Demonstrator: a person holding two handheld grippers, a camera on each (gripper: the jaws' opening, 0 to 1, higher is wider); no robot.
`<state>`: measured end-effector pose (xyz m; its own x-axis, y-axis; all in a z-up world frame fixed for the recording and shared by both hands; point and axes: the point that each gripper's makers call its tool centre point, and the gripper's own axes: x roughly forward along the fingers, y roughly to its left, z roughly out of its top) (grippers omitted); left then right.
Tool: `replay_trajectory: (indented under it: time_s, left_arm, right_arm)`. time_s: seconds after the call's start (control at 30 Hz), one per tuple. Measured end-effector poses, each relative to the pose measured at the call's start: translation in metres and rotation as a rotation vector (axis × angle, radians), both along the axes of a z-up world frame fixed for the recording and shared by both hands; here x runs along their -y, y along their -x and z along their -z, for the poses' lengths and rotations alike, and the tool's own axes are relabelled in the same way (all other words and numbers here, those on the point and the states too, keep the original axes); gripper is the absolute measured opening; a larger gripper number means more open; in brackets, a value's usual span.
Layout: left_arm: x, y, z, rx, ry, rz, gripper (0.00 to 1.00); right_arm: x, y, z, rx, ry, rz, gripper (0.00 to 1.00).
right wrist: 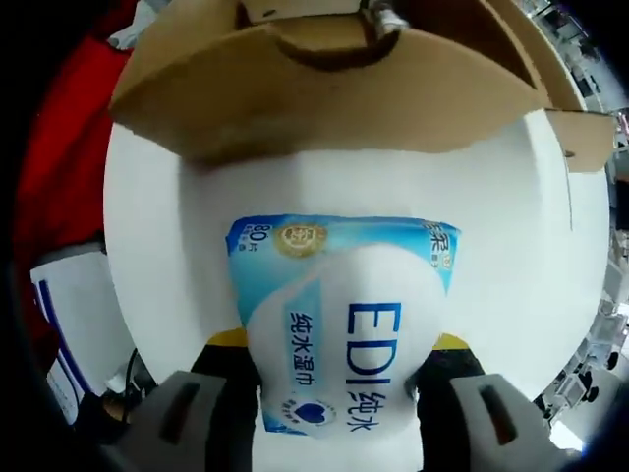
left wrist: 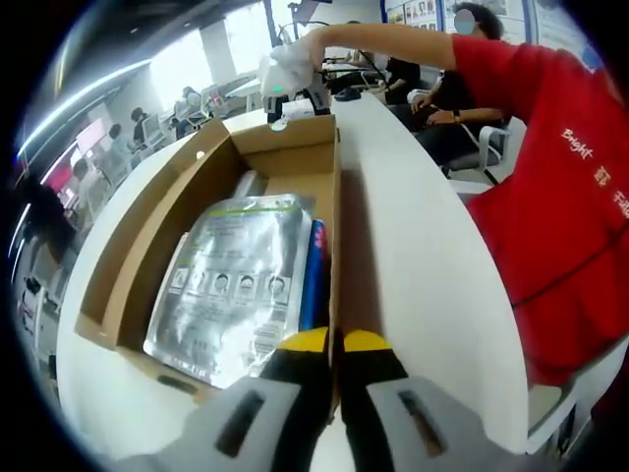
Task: Operate the shoe box by opening the lid, removing the specified soft item, and placing it in the target area until the item is outside and the box remains undamaged.
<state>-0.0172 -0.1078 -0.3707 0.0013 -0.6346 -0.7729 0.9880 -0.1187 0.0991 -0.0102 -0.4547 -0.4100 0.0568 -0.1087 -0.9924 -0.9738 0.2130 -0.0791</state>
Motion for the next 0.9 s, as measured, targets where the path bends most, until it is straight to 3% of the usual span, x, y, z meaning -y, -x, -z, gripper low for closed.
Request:
replay_trajectory:
  time_s: [0.27,0.33,0.5,0.63,0.7,0.8,0.9]
  left_arm:
    - [0.001,0.0,0.0,0.001,0.001,-0.001,0.01]
    - [0.001,0.0,0.0,0.001,0.0,-0.001,0.01]
    - [0.001,0.0,0.0,0.0,0.001,-0.003,0.02]
    - [0.001,0.001,0.0,0.001,0.001,-0.004,0.02]
    - [0.001,0.001,0.0,0.003,0.002,-0.004,0.02]
    - [0.001,0.001,0.0,0.005,0.004,-0.005,0.02]
    - [0.0,0.0,0.0,0.007,0.006,-0.006,0.02]
  right_arm:
    - [0.005,-0.001,-0.024,0.033,-0.005,0.036,0.58]
    - [-0.002,0.0,-0.036,0.057,-0.055,0.047,0.55]
    - [-0.029,-0.005,-0.071,0.11,-0.229,0.067,0.5]
    - [-0.044,-0.016,-0.096,0.198,-0.355,0.074,0.51]
    - [-0.058,-0.027,-0.106,0.265,-0.456,0.07,0.51]
    - [-0.078,-0.032,-0.115,0.296,-0.612,0.132,0.56]
    - [-0.107,-0.037,-0.13,0.339,-0.833,0.152,0.59]
